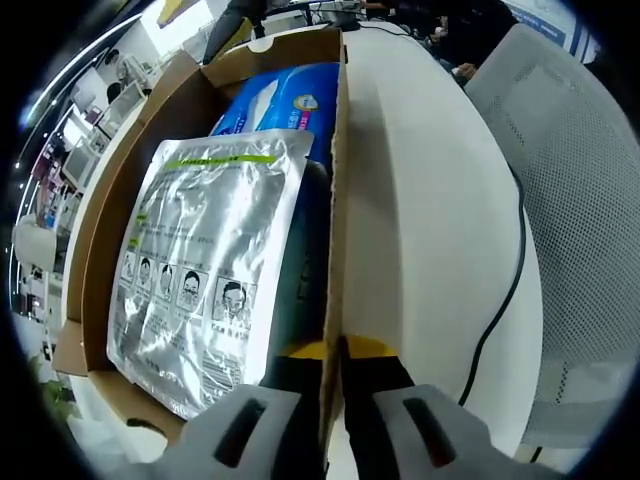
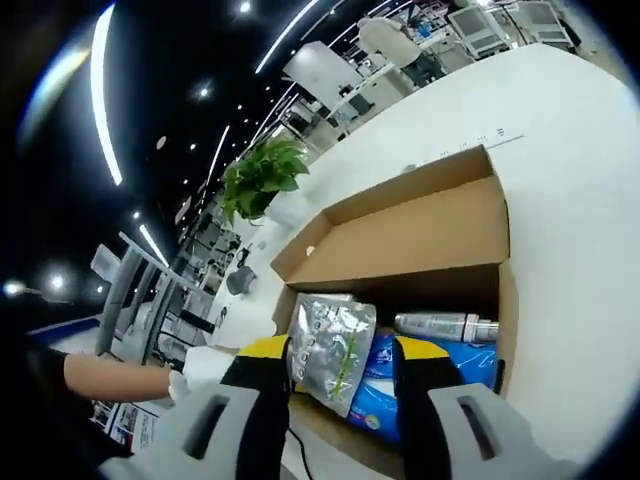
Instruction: Operate the shoe box by opening the lid, removing the specified soft item, and placing it in the target area until the item is outside and the box remains undamaged.
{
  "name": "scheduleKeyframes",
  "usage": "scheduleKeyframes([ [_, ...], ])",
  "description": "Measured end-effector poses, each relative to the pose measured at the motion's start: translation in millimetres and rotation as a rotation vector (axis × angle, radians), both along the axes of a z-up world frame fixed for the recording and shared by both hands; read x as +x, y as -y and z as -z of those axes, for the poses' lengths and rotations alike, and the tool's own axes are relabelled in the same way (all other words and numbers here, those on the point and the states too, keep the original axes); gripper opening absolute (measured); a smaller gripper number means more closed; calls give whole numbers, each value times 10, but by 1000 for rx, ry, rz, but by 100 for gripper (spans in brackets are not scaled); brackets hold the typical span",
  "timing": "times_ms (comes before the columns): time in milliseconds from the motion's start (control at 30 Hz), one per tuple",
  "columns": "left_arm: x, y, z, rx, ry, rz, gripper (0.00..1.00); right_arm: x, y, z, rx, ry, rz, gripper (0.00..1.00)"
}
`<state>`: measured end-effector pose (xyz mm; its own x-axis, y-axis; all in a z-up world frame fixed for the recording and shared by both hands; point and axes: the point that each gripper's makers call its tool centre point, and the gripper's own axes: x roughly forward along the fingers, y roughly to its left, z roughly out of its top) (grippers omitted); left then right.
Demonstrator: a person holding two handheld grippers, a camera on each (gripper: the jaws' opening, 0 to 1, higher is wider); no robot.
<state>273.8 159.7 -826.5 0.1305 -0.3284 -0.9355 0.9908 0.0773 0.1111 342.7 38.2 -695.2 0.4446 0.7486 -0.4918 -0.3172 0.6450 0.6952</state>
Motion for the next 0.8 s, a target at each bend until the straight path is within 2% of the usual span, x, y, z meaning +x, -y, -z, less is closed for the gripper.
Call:
scheduleKeyframes([
  [267,-6,1,-3,-1,2,1,2,-45,-140,156,-21,-43,-46,37],
  [367,-7,2,-7,-1,3,1,2,-56,-159,240,-63,-30,-75,37],
  [567,-11,-2,-8,-1,2,1,2,22,-112,368,-80,-32,-95,34],
  [800,-24,-9,-9,-1,5,0,2,-7,-238,455,-93,-36,-136,33],
])
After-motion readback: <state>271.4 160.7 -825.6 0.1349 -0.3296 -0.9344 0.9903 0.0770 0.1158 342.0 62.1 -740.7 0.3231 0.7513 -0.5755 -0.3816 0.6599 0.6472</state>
